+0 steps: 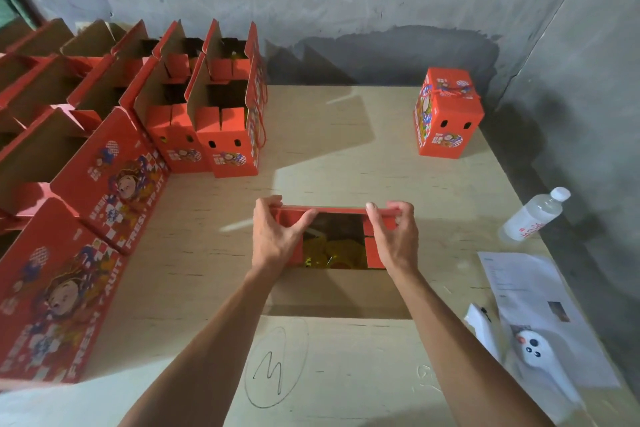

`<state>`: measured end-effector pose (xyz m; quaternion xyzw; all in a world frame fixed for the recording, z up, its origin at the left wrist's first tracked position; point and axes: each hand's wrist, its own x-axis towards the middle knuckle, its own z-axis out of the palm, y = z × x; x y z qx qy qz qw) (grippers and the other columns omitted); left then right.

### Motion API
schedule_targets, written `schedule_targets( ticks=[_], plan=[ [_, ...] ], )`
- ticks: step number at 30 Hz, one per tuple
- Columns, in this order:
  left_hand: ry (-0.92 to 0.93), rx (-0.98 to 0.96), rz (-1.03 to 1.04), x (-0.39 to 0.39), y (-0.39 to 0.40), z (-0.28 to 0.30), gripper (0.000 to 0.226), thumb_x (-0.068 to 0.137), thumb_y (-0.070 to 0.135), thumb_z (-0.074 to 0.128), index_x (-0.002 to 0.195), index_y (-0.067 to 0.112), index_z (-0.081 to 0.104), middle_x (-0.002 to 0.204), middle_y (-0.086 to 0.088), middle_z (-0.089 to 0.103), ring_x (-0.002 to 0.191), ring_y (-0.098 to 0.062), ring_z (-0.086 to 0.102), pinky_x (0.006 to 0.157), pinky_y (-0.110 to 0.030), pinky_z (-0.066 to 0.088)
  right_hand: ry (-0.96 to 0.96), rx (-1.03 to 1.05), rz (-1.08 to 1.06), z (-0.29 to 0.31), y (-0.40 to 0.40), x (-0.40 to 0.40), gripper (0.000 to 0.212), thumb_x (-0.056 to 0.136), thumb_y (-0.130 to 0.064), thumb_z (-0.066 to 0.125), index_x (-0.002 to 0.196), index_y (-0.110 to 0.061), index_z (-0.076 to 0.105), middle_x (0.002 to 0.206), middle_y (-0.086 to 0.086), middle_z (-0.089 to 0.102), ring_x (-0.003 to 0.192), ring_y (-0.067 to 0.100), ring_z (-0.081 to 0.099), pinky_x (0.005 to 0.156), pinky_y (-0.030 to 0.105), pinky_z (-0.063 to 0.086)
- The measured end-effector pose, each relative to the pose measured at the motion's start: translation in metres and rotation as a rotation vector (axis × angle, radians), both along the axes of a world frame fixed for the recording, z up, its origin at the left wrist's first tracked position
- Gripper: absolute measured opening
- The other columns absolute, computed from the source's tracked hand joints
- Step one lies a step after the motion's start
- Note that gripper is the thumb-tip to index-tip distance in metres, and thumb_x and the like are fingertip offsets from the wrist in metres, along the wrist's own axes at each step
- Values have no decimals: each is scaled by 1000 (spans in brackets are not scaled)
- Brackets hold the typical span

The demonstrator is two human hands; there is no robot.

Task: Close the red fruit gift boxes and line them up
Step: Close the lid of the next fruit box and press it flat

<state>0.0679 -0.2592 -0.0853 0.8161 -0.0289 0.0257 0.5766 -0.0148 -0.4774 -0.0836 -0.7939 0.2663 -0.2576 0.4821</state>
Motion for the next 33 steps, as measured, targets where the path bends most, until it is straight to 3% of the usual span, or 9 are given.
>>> schedule_targets(
  ticks=[4,7,9,13,15,19,22,27,33],
  plan=[
    [-54,26,-40,2,7,-2,69,66,80,78,110,32,54,111,13,60,102,-1,59,84,-18,50,59,15,81,2,-8,-7,61,76,-83,64,116,-38,54,111,-19,60,94,5,63,65,19,57],
    [-162,160,-164,4,16,-11,65,66,70,84,111,27,66,115,12,59,108,2,54,87,-8,43,94,-128,218,-9,-23,-17,59,80,-65,77,123,-28,60,129,-13,61,112,2,61,87,11,50],
    [-168,227,-208,4,20,-18,66,66,66,86,115,24,71,124,14,56,118,-1,48,100,-16,41,94,-232,278,-17,-29,-21,59,83,-53,80,127,-19,61,141,-11,58,125,4,56,98,15,44],
    [-127,326,-279,9,19,-22,72,76,63,78,135,23,66,148,6,48,139,-8,34,120,-35,31,121,-275,309,-20,-30,-21,65,87,-48,77,138,-13,58,151,-4,52,135,13,52,108,32,48],
    [-112,382,-335,11,19,-22,74,82,64,72,143,24,58,160,-1,39,152,-17,22,125,-44,22,159,-243,343,-20,-32,-24,70,89,-48,74,146,-13,52,159,-2,44,142,15,46,112,36,47],
    [-83,459,-434,13,24,-22,85,84,69,60,154,23,45,168,-6,23,158,-24,8,125,-51,15,247,-242,402,-19,-33,-25,80,92,-48,72,156,-12,42,167,1,31,148,18,39,113,38,47],
    [-59,475,-444,15,26,-22,90,85,67,59,158,18,39,169,-5,21,158,-22,9,126,-48,14,224,-328,392,-15,-36,-20,75,89,-45,77,149,-7,52,162,7,40,145,20,44,115,39,45],
    [-133,495,-383,21,25,-16,67,91,47,73,149,17,54,162,-7,39,153,-21,25,124,-37,20,223,-502,368,-8,-45,-12,65,84,-48,81,131,-5,68,145,11,58,127,24,64,105,39,53],
    [-213,559,-547,27,48,-10,44,104,35,58,148,29,55,162,-1,39,154,-20,28,121,-44,30,153,-689,384,-7,-43,-16,52,86,-38,81,121,-1,73,135,16,65,110,32,72,91,43,60]
  ],
)
